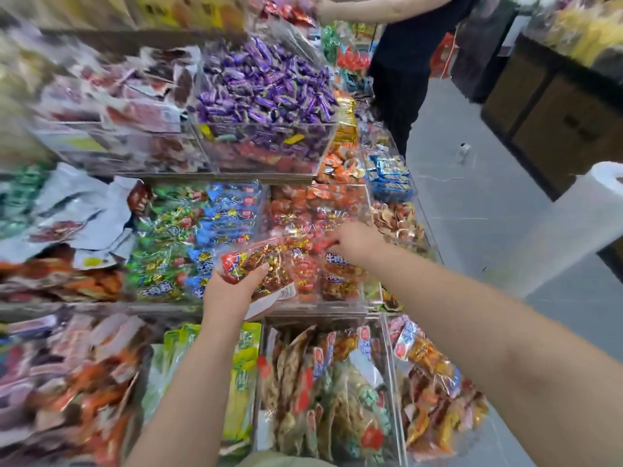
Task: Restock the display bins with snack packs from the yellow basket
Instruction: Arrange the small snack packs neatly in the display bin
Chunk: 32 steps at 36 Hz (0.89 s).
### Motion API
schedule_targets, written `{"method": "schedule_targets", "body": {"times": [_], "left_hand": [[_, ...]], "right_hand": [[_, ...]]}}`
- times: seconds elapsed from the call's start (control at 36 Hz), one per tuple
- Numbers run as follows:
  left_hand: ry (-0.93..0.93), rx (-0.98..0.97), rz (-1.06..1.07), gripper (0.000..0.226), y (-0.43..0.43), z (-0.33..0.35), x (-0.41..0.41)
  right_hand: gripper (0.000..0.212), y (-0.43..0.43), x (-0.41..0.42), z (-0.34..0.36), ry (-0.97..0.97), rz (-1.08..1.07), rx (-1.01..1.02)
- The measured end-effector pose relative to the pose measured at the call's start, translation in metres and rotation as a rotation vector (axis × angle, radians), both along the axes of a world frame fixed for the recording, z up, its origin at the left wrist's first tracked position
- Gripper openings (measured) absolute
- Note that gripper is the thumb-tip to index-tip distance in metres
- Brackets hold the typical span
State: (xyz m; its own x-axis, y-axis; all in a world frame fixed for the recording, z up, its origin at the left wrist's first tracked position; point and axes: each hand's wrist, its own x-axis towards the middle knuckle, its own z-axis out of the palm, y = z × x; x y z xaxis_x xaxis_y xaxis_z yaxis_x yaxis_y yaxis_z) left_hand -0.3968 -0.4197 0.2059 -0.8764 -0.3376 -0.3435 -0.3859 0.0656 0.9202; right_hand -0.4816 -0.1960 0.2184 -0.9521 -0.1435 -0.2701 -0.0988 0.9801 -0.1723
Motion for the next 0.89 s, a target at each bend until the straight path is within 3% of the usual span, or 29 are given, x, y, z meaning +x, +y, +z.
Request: {"method": "schedule_targets", "body": {"times": [0.08,0.17,0.19,0.28,0.31,0.36,0.42,0.47,0.53,0.61,0.72,0.89], "left_hand": [[-0.010,-0.028,-0.014,0.067,-0.005,0.000,-0.003],[-0.037,-0.045,-0.031,0.081,-0.010,-0.001,-0.011],[-0.046,-0.040,-0.040,0.079,-0.011,-0.001,-0.014],[-0.031,-0.018,-0.071,0.038,-0.014,-0.003,-0.023],[-0.024,-0.007,-0.079,0.034,-0.014,-0.003,-0.026],[-0.017,-0.004,-0.100,0.034,-0.013,-0.005,-0.033],[-0.030,-0.011,-0.118,0.051,-0.009,-0.006,-0.040],[-0.051,0.002,-0.149,0.085,-0.004,-0.007,-0.046],[-0.038,0.024,-0.185,0.096,0.001,-0.008,-0.051],[-0.078,0.034,-0.205,0.091,0.005,-0.009,-0.057],[-0.115,0.013,-0.201,0.058,0.005,-0.013,-0.065],[-0.098,0.050,-0.189,0.034,0.006,-0.016,-0.070]], "right_hand": [[0.029,-0.012,-0.010,-0.027,-0.123,0.012,0.100],[0.044,-0.014,-0.007,-0.059,-0.215,-0.003,0.125],[0.049,-0.011,-0.005,-0.069,-0.232,-0.023,0.083],[0.049,0.000,-0.002,-0.086,-0.189,0.007,0.019],[0.053,0.004,-0.005,-0.091,-0.154,0.058,0.078],[0.080,0.010,-0.006,-0.098,-0.137,0.193,0.267],[0.101,0.013,-0.008,-0.103,-0.153,0.221,0.409],[0.105,0.014,-0.009,-0.112,-0.150,0.206,0.475],[0.105,0.013,-0.009,-0.120,-0.135,0.198,0.519],[0.112,0.011,-0.014,-0.130,-0.086,0.212,0.589],[0.127,0.013,-0.019,-0.133,-0.063,0.232,0.605],[0.109,0.007,-0.017,-0.132,-0.192,0.099,0.476]]}}
